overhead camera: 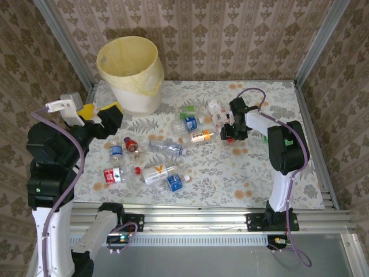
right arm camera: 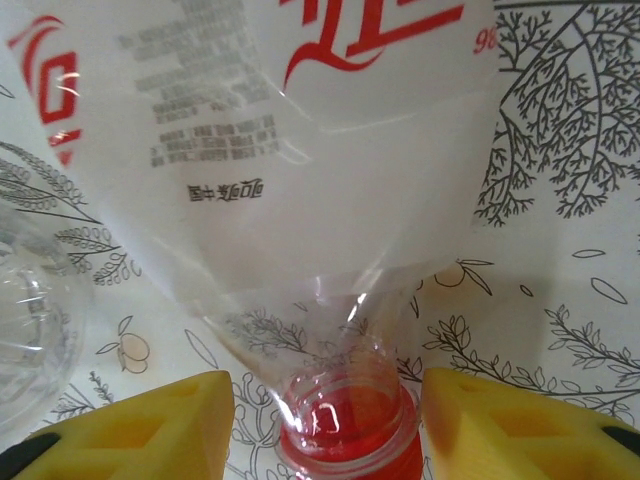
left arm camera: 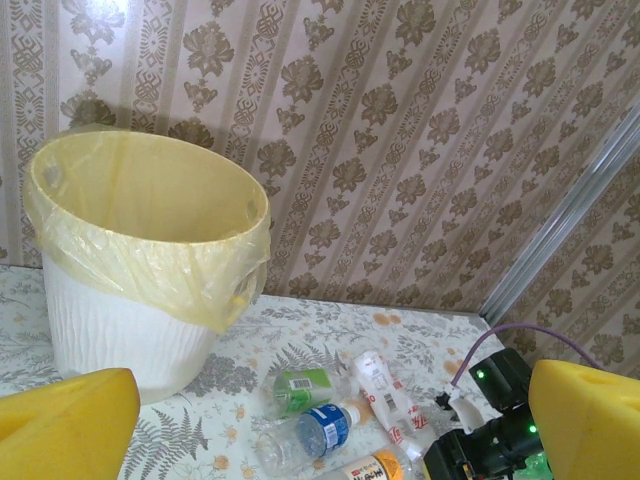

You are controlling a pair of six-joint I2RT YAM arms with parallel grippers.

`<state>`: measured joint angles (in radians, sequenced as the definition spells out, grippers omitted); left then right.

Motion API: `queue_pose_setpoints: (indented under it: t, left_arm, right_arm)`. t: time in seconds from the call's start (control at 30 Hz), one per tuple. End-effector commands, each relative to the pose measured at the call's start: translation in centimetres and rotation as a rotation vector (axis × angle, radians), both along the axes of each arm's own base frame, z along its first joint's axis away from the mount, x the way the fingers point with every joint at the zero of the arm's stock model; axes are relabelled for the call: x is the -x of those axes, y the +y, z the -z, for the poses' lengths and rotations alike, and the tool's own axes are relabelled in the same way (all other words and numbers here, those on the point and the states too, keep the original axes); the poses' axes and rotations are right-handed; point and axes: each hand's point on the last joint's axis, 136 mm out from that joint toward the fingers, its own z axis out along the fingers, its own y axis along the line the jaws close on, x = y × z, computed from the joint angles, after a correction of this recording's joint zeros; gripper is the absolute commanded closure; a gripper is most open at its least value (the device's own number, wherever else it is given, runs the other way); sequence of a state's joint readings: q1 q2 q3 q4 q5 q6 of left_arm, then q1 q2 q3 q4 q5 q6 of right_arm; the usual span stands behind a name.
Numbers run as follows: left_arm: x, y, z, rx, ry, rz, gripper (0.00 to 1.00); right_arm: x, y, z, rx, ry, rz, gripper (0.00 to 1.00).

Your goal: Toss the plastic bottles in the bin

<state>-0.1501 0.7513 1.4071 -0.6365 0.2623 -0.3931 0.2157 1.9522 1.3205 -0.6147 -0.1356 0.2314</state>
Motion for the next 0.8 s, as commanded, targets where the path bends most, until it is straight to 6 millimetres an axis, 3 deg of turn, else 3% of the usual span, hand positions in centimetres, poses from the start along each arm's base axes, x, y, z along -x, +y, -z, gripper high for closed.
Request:
queue_pose_setpoints:
  t: [0.0, 0.77]
  left_arm:
    - [0.12, -0.08, -0.54, 0.014, -0.024, 0.004, 0.0]
    - [-0.28, -0.26, -0.4, 0.02, -0.023, 0.01, 0.0]
  right_arm:
    - [-0.06, -0.63, 0.14, 0.029, 0.018, 0.006, 0.47]
    - [0.89, -1.02, 0.85, 0.042, 0.037, 0.02, 0.66]
